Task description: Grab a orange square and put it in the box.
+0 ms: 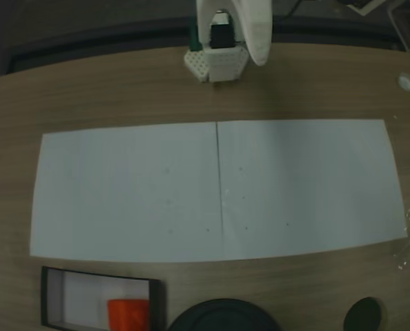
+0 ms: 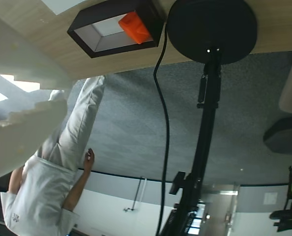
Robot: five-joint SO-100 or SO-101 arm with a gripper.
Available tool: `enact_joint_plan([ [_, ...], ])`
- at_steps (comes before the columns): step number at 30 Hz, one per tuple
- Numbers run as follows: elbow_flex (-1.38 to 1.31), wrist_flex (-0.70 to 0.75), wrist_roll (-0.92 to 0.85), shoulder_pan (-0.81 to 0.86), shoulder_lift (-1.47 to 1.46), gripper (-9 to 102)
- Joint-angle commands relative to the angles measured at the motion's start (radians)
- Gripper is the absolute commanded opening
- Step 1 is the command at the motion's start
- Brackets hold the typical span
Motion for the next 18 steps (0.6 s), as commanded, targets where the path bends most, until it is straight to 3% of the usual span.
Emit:
enact_joint_plan([
  [1, 0.296, -0.009, 0.005, -0.035, 0.288, 0],
  [7, 0.841, -0.055, -0.048, -0.054, 0.693, 0],
  [18, 1.621, -0.347, -0.054, -0.041, 1.347, 0],
])
